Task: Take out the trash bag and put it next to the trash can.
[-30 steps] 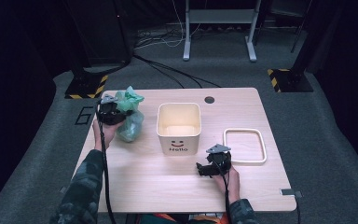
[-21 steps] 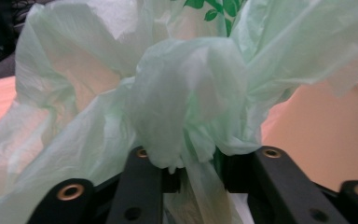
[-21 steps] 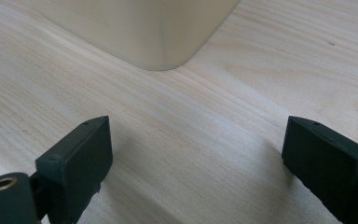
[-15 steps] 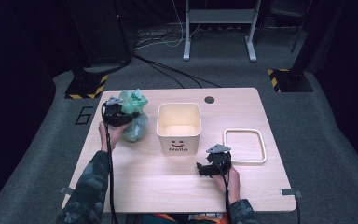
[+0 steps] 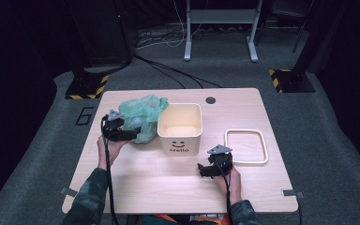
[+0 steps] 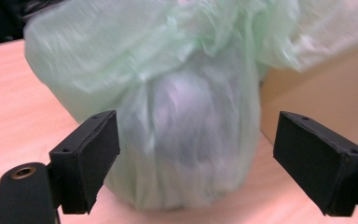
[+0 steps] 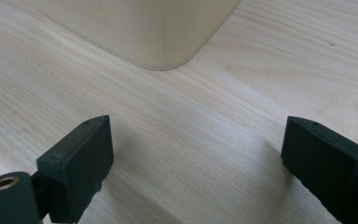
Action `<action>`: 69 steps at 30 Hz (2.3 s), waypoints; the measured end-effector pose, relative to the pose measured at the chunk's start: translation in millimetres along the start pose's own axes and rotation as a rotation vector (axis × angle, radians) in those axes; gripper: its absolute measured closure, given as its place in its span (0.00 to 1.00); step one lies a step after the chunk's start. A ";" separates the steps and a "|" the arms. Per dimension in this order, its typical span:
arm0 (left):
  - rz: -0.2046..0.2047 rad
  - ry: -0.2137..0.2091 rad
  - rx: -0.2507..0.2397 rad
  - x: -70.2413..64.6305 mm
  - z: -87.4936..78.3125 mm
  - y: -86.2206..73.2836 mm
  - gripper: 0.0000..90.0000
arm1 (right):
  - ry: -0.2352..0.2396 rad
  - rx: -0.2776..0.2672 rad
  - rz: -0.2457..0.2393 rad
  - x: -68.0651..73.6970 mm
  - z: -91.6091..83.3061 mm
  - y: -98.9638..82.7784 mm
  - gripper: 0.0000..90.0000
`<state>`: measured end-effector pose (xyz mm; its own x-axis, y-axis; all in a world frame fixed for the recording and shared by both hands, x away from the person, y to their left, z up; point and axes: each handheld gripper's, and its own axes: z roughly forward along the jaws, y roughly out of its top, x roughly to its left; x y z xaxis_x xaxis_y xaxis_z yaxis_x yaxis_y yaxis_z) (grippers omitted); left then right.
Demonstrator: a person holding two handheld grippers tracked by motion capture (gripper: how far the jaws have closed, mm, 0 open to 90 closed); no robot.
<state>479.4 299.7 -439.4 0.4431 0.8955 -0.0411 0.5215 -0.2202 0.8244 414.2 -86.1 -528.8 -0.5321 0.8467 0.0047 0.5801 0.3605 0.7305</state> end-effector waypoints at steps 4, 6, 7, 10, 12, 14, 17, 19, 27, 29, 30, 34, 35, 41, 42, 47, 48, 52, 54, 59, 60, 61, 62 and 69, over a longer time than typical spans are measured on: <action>0.004 0.013 0.012 -6.0 -8.4 -17.8 0.11 | 0.000 -0.001 -0.003 -0.1 0.1 0.0 0.09; -0.002 0.010 0.020 -8.8 -10.8 -27.5 0.10 | 0.000 -0.001 -0.003 0.0 0.2 0.1 0.09; 0.002 0.010 0.031 -10.6 -11.2 -32.3 0.09 | 0.001 -0.001 -0.004 0.0 0.2 0.1 0.09; 0.011 0.017 0.041 -15.2 -10.0 -43.5 0.08 | 0.001 0.000 -0.003 0.1 0.2 0.1 0.09; 0.017 0.036 0.044 -16.4 -6.7 -45.7 0.08 | 0.001 0.000 -0.003 0.1 0.3 0.1 0.09; 0.018 0.064 0.036 -15.4 -1.2 -42.4 0.07 | 0.000 0.000 -0.001 0.2 0.3 0.2 0.09; -0.011 0.075 0.016 -11.6 9.9 -30.8 0.07 | 0.000 0.001 0.000 0.2 0.3 0.2 0.09; -0.017 0.097 -0.007 -10.8 16.8 -20.9 0.07 | 0.000 0.001 -0.001 0.3 0.2 0.1 0.09; 0.045 0.139 -0.026 -19.4 46.5 17.8 0.08 | 0.000 0.001 -0.001 0.2 0.2 0.1 0.09; 0.067 0.167 -0.004 -22.0 56.1 23.8 0.08 | -0.001 0.000 -0.002 0.2 0.2 0.1 0.09; 0.076 0.183 0.010 -22.6 60.5 25.8 0.08 | -0.002 0.000 -0.003 0.2 0.2 0.1 0.09; 0.064 0.232 0.040 -17.4 73.0 28.7 0.09 | -0.002 -0.001 -0.006 0.2 0.0 0.0 0.09; 0.060 0.237 0.046 -15.6 74.1 28.8 0.09 | -0.001 -0.002 -0.008 0.1 0.0 0.0 0.09; 0.056 0.268 0.087 -2.1 77.4 27.2 0.10 | -0.003 -0.001 -0.009 0.3 0.0 0.0 0.09; 0.060 0.276 0.091 -0.3 76.9 26.8 0.10 | -0.002 -0.001 -0.009 0.3 0.0 0.0 0.09; 0.092 0.303 0.127 11.5 73.2 23.2 0.10 | -0.002 -0.001 -0.009 0.3 0.0 0.0 0.09; 0.097 0.309 0.134 12.7 72.2 22.5 0.10 | -0.002 -0.002 -0.010 0.4 0.0 0.0 0.09; 0.126 0.339 0.152 21.3 64.5 20.1 0.10 | -0.002 -0.002 -0.010 0.4 -0.1 0.0 0.09; 0.122 0.347 0.159 27.2 61.1 18.2 0.10 | -0.002 -0.002 -0.010 0.4 -0.1 0.0 0.09; 0.076 0.298 0.157 34.3 53.6 11.0 0.09 | 0.000 0.000 -0.010 0.6 -0.2 0.0 0.09; 0.073 0.285 0.148 33.4 51.9 8.5 0.09 | 0.000 0.000 -0.010 0.5 -0.2 0.0 0.09; 0.070 0.275 0.150 31.4 49.5 4.5 0.09 | 0.000 0.000 -0.010 0.6 -0.3 0.0 0.09; 0.064 0.270 0.149 30.3 48.3 2.1 0.08 | 0.002 -0.001 -0.011 0.4 -0.5 -0.1 0.10; 0.048 0.201 0.153 18.1 33.2 -21.0 0.03 | 0.013 -0.009 -0.005 -0.6 -1.3 -0.5 0.11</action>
<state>500.7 307.7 -476.2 0.3238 0.9383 0.1216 0.6149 -0.3064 0.7267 413.5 -87.3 -528.3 -0.5428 0.8398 0.0099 0.5717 0.3609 0.7368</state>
